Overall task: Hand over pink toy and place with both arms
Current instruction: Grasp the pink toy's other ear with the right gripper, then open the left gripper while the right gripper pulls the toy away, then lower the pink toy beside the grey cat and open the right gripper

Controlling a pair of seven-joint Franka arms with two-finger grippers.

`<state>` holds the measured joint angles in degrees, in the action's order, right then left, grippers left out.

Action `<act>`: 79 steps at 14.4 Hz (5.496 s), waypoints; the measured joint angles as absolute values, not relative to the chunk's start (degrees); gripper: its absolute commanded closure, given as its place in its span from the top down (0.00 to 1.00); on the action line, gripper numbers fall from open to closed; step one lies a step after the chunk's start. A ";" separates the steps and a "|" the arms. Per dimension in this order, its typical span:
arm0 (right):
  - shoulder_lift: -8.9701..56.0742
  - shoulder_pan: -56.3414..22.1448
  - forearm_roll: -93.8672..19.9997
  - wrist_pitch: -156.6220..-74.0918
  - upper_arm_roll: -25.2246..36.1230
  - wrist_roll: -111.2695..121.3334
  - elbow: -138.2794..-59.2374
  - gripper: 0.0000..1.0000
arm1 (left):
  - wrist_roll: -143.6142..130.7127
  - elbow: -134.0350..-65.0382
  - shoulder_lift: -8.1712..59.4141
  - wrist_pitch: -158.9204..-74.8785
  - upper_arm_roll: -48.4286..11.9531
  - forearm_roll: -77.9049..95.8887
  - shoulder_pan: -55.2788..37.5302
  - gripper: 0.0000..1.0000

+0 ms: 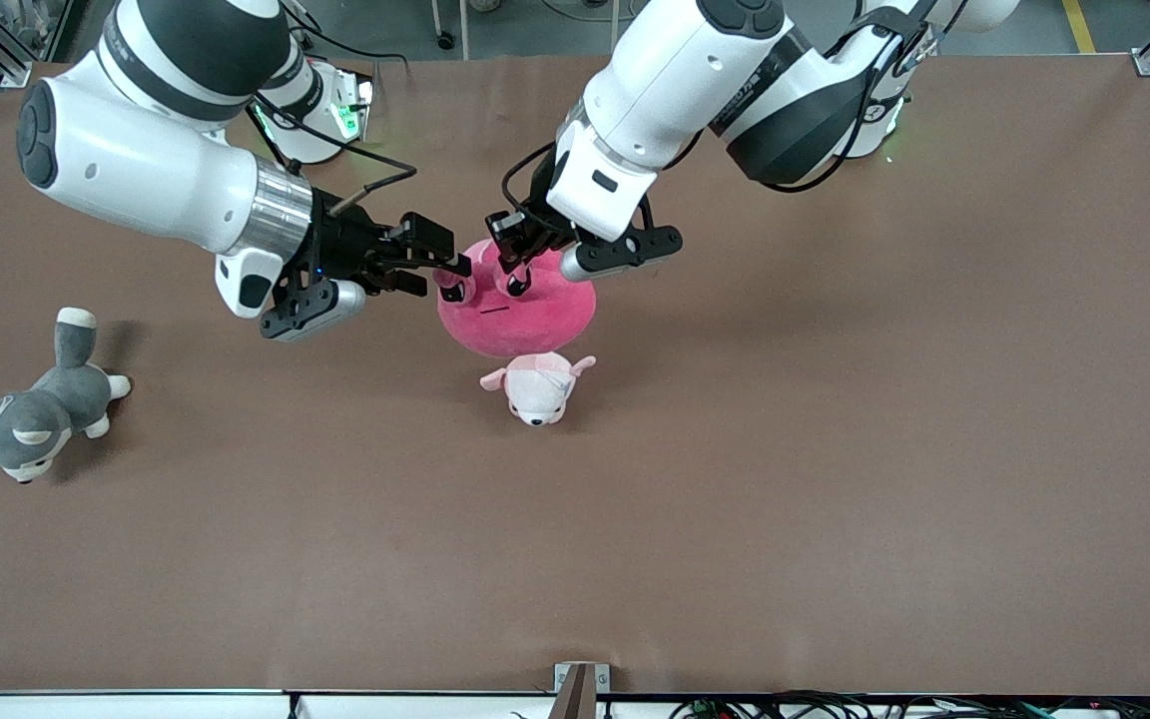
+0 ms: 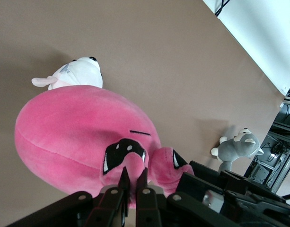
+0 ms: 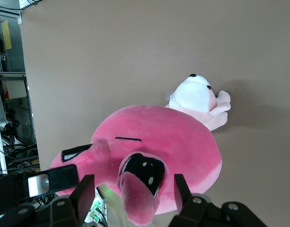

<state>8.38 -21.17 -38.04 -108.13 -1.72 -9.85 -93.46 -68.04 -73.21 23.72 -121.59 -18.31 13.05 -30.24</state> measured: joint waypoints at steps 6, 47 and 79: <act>9.19 -21.47 -36.77 -108.61 -1.73 -9.85 -93.46 0.69 | -68.04 -73.21 23.97 -121.64 -18.32 13.05 -30.91 0.00; 10.13 -16.08 -32.05 -104.35 -0.29 -9.63 -92.65 0.00 | -67.89 -72.18 23.77 -117.70 -17.19 3.42 -27.38 1.00; 31.19 11.99 -34.89 -94.54 -0.28 34.12 -92.10 0.00 | -12.68 -93.25 -4.33 -88.66 -11.02 -2.26 -0.18 1.00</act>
